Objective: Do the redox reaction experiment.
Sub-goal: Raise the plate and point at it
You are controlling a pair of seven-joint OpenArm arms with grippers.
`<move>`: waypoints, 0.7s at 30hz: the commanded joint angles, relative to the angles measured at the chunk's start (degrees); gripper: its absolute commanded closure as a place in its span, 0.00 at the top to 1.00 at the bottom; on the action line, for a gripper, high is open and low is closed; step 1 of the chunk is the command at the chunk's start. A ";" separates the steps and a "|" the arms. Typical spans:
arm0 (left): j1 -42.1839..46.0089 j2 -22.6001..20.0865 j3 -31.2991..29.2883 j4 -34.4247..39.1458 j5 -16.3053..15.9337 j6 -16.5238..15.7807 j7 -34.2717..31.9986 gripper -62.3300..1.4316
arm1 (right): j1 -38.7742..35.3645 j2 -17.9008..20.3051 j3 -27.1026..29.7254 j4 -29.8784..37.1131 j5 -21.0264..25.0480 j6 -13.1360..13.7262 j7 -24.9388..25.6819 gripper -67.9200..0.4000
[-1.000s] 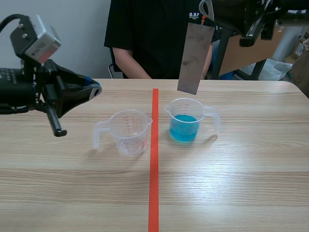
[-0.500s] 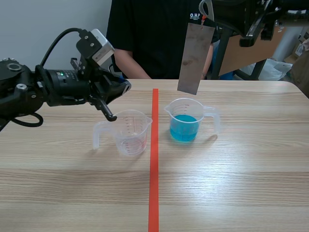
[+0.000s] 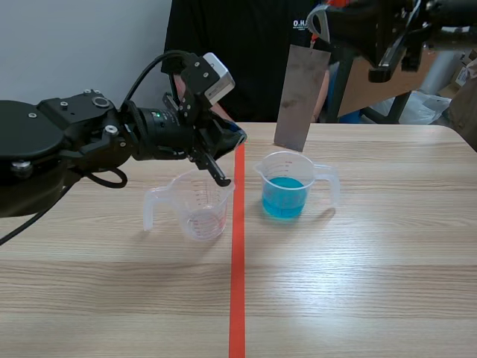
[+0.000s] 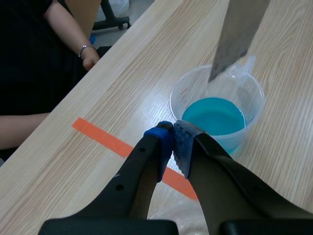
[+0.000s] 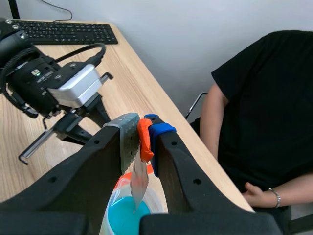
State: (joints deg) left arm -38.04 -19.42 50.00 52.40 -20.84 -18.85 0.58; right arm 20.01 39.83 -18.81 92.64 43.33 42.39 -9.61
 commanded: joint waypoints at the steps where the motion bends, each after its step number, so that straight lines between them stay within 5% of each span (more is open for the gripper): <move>1: -1.20 0.68 -0.13 0.44 -0.50 0.09 -0.96 0.07 | 1.05 0.76 0.90 0.81 0.85 0.33 0.72 0.03; 21: -1.18 2.27 0.92 -0.66 0.09 -3.82 -0.98 0.07 | 1.07 0.76 0.90 0.81 0.85 0.33 0.98 0.03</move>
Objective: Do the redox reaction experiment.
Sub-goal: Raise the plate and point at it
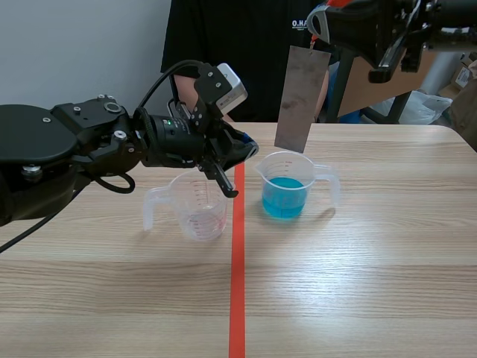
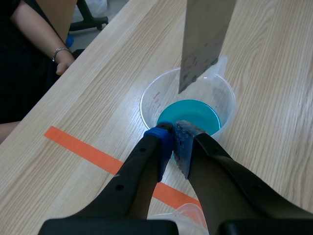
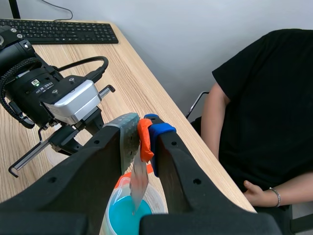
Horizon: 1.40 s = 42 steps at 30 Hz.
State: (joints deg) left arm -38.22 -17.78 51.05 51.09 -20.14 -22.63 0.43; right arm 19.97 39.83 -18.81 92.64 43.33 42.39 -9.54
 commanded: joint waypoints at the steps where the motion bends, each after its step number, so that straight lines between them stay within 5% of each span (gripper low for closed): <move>1: -1.01 0.63 -0.13 0.66 -0.61 -0.07 -0.83 0.07 | 1.11 0.76 0.90 0.81 0.85 0.33 0.92 0.03; 42: -1.01 0.79 -0.13 0.66 -2.78 0.44 -1.01 0.07 | 1.11 0.79 0.90 0.81 0.81 0.33 0.85 0.03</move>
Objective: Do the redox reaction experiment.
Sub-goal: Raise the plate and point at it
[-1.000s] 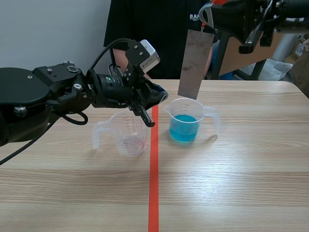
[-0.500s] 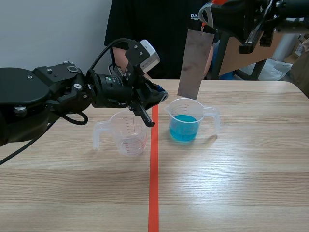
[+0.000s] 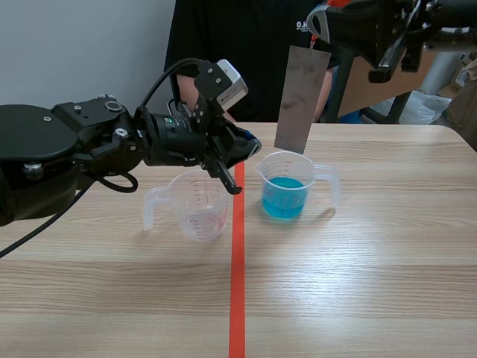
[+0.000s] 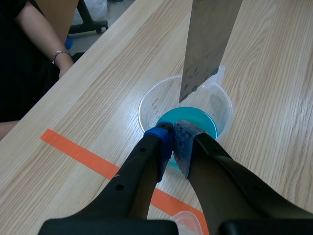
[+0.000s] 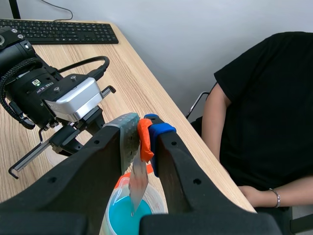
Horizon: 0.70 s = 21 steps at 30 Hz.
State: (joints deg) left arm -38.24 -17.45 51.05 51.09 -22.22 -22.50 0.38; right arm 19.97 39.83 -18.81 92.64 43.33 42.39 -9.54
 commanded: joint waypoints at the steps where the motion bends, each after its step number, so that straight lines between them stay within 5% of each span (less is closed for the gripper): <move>1: -0.98 0.46 -0.13 0.66 -0.70 0.31 -0.98 0.07 | 1.11 0.79 0.90 0.81 0.81 0.33 0.85 0.03; 12: 0.04 -2.60 -0.17 1.27 -2.43 0.31 -2.91 0.07 | 1.11 0.79 0.90 0.81 0.79 0.33 0.87 0.03; 21: 8.85 -19.30 -2.40 13.62 -8.37 0.85 -4.00 0.07 | 1.11 0.79 0.90 0.81 0.81 0.33 0.87 0.03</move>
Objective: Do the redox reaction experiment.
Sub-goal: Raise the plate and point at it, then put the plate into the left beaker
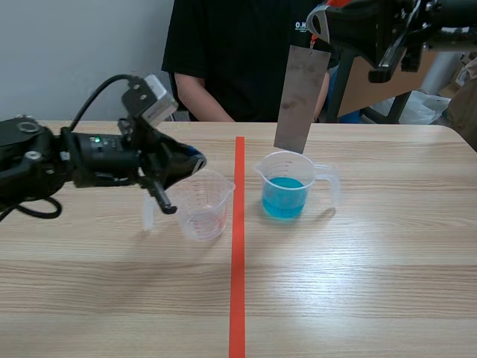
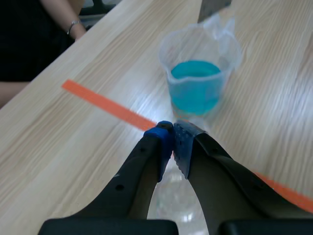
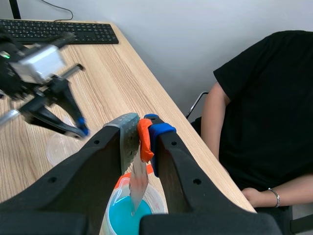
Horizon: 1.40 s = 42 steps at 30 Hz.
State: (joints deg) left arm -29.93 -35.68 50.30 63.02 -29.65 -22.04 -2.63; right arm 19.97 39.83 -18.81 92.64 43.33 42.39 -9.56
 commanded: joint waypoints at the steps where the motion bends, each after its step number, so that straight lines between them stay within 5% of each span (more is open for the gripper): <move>1: 2.25 -3.43 -2.71 3.48 -1.66 0.81 -1.03 0.07 | 1.11 0.79 0.90 0.81 0.81 0.33 0.92 0.03; 9: 24.50 -20.61 -17.20 14.53 -6.71 4.00 -4.44 0.07 | 1.11 0.79 0.90 0.81 0.81 0.33 0.92 0.03; 16: 52.94 -24.76 -35.67 15.80 -7.67 11.17 -5.42 0.07 | 1.14 0.76 0.90 0.81 0.81 0.33 0.90 0.03; 27: 83.87 -10.69 -58.84 15.80 -6.99 14.01 -5.68 0.07 | 1.31 0.39 0.87 0.81 0.79 0.33 0.85 0.03; 42: 92.91 9.03 -59.82 14.97 -7.02 13.94 -7.87 0.07 | 2.47 -3.39 0.85 0.81 -1.18 0.33 -0.26 0.03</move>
State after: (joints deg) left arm 63.44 -26.44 -9.65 77.47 -36.49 -7.70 -9.69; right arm 20.34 36.51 -18.81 92.64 41.45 42.39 -10.31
